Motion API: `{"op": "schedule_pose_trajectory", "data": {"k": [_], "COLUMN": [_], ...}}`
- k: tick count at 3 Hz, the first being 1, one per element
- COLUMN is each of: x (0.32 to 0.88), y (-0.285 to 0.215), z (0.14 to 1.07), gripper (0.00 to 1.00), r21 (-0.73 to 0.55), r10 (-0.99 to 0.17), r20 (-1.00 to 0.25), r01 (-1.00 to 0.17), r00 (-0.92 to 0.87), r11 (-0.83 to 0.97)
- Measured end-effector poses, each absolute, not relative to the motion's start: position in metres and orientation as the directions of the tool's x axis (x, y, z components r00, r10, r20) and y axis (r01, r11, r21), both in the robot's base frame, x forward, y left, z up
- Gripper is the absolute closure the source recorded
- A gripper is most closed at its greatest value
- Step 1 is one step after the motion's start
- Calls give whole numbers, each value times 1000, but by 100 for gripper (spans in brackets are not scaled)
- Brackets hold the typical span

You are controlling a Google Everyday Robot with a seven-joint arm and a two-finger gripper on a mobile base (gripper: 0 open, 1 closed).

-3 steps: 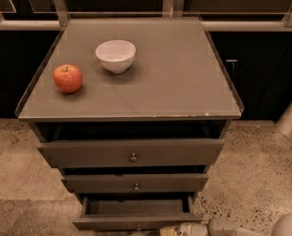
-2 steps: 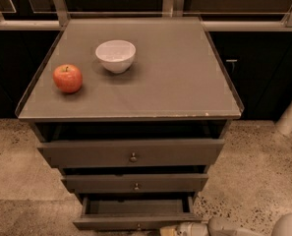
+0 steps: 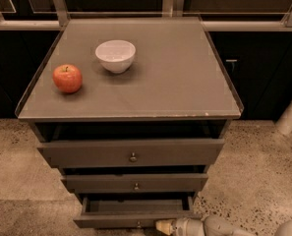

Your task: Close bottom drawer

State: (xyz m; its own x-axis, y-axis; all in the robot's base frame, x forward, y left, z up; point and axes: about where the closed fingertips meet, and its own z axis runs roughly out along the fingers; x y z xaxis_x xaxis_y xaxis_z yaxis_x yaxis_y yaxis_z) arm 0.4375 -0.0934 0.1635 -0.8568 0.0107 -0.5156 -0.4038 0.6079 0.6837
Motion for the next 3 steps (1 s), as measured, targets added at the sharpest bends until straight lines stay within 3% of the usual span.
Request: {"op": "schedule_pose_trajectory", "data": {"k": [3], "x": [462], "y": [-75], "z": [168], "gripper": [100], "r21": [653], "r10": [21], "r20": [-585], "r01": [-455], "r00": [-811], "r11": [606]}}
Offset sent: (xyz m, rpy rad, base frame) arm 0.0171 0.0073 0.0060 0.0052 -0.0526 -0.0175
